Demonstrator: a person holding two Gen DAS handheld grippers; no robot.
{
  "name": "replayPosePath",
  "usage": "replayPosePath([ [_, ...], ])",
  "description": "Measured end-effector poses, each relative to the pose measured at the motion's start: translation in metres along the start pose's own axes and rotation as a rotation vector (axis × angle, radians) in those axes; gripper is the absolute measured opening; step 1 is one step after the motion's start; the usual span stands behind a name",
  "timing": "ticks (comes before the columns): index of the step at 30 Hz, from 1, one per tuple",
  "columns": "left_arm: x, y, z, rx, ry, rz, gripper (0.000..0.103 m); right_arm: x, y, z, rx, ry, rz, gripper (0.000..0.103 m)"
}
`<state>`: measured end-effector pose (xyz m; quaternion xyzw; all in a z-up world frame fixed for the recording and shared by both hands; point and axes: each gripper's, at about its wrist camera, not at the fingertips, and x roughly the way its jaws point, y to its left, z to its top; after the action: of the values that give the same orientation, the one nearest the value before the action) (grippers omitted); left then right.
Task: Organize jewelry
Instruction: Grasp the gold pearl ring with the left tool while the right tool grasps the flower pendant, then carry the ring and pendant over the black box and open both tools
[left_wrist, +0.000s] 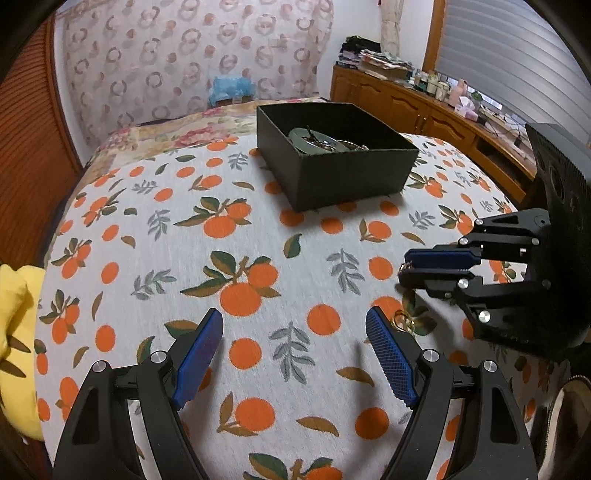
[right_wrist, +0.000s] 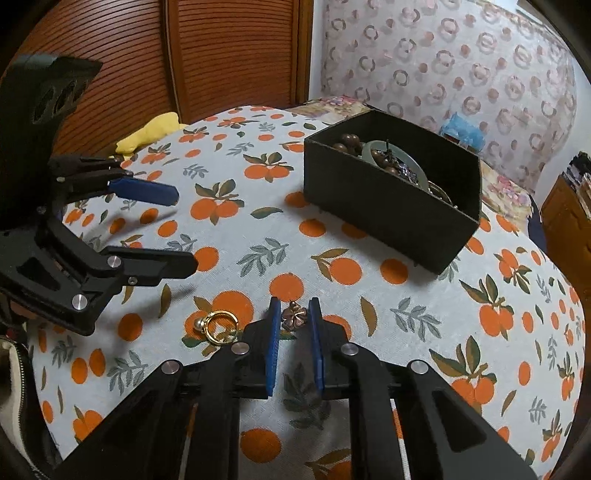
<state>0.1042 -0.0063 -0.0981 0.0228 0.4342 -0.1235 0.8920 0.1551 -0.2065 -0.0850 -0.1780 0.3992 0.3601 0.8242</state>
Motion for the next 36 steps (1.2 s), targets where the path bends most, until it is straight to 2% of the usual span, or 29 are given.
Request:
replayPosePath([
  [9, 0.001, -0.028, -0.003, 0.059, 0.005, -0.047, 0.076, -0.028, -0.022, -0.02, 0.071, -0.048, -0.032, 0.017],
  [18, 0.013, -0.057, -0.004, 0.143, 0.023, -0.062, 0.076, -0.042, -0.038, -0.039, 0.113, -0.048, -0.067, 0.017],
  [24, 0.013, -0.065, -0.007, 0.184, 0.021, -0.045, 0.054, -0.044, -0.039, -0.044, 0.127, -0.054, -0.061, 0.017],
  [30, 0.011, -0.066, -0.007, 0.196, 0.007, -0.054, 0.019, -0.043, -0.038, -0.045, 0.128, -0.056, -0.06, 0.017],
  [36, 0.009, -0.063, -0.003, 0.174, 0.0, -0.066, 0.018, -0.043, -0.038, -0.045, 0.127, -0.055, -0.057, 0.017],
])
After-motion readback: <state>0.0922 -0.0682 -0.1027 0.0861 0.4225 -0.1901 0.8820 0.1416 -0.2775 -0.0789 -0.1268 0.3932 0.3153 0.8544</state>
